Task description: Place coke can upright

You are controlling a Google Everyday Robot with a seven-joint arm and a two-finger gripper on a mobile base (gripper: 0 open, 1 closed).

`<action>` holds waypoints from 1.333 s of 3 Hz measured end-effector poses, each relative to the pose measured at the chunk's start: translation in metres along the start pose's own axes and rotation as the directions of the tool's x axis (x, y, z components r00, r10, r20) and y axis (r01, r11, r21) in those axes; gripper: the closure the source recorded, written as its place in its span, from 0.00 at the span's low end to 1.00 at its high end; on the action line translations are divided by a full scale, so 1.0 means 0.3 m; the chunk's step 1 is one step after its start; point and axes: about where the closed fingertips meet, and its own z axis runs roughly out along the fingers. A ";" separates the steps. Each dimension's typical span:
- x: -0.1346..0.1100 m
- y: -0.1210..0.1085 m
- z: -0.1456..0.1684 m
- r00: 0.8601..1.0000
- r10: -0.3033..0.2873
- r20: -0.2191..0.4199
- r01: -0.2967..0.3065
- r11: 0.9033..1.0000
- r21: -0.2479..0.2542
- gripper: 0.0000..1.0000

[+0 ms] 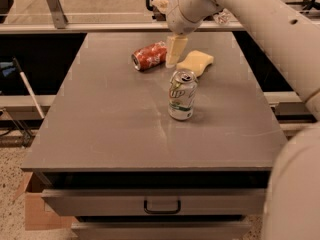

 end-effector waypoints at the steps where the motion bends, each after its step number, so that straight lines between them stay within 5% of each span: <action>1: -0.034 -0.012 0.057 0.999 -0.044 0.031 0.046 0.997 -0.059 0.00; 3: -0.076 0.011 0.149 0.992 -0.101 0.074 0.114 0.975 -0.189 0.00; 4: -0.085 0.039 0.199 0.991 -0.111 0.073 0.127 0.956 -0.264 0.03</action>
Offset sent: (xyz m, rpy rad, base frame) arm 0.0151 0.0389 -0.0239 -0.1260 0.1373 0.1882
